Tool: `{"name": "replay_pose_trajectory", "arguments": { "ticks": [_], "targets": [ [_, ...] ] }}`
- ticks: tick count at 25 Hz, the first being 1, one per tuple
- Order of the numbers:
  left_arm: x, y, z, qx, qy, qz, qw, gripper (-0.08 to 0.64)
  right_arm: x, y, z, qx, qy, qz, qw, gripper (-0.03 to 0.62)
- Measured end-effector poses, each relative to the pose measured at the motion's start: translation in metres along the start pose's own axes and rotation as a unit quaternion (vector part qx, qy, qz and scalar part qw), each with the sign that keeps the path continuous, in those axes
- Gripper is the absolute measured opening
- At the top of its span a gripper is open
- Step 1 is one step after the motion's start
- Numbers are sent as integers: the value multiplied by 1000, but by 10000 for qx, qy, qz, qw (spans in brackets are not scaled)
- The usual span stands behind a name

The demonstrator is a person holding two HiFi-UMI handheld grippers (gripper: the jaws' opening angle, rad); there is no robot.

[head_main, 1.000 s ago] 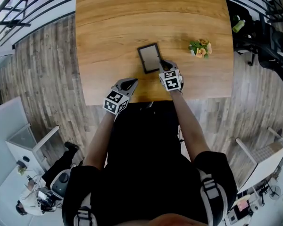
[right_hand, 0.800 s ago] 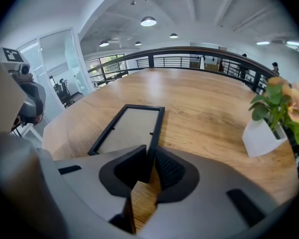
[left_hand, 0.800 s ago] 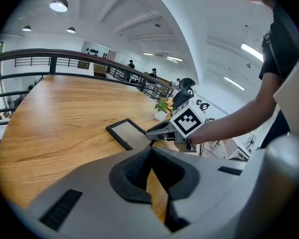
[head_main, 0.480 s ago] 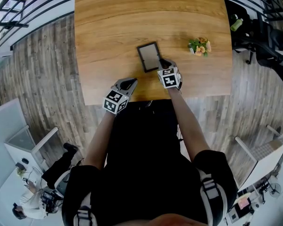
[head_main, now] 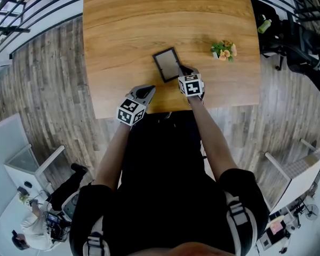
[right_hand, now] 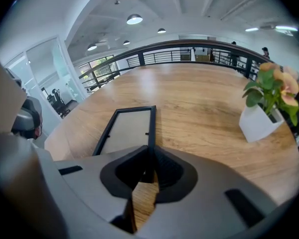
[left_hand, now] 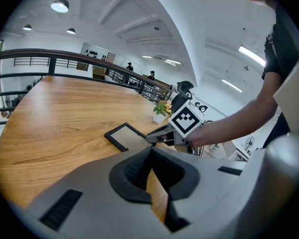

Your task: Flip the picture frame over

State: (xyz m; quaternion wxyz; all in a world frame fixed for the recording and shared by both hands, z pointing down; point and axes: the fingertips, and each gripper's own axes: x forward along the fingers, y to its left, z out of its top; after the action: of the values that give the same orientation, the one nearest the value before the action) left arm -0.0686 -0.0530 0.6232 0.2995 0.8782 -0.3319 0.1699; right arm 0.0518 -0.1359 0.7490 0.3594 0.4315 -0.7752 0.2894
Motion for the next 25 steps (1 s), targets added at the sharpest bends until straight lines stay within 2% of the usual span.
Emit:
{"name": "replay_pose_trajectory", "arguments": {
  "ticks": [11,18,21,25],
  "targets": [
    [11,-4,-2,-123,18,-61,9999,20,-12,-3,-9,886,-76,285,9956,48],
    [15,-5,-4,-148,42,-29,9999,20,-17,-2,-11,1104,-137,443,9928,48],
    [17,-4,-3,-292,-29,-8,9996,21,-20,-2,-10,1191,-206,504,9914,48],
    [19,0,4,-780,-270,72,9966,21,-27,-3,-10,1267,-266,552,9900,48]
  ]
}}
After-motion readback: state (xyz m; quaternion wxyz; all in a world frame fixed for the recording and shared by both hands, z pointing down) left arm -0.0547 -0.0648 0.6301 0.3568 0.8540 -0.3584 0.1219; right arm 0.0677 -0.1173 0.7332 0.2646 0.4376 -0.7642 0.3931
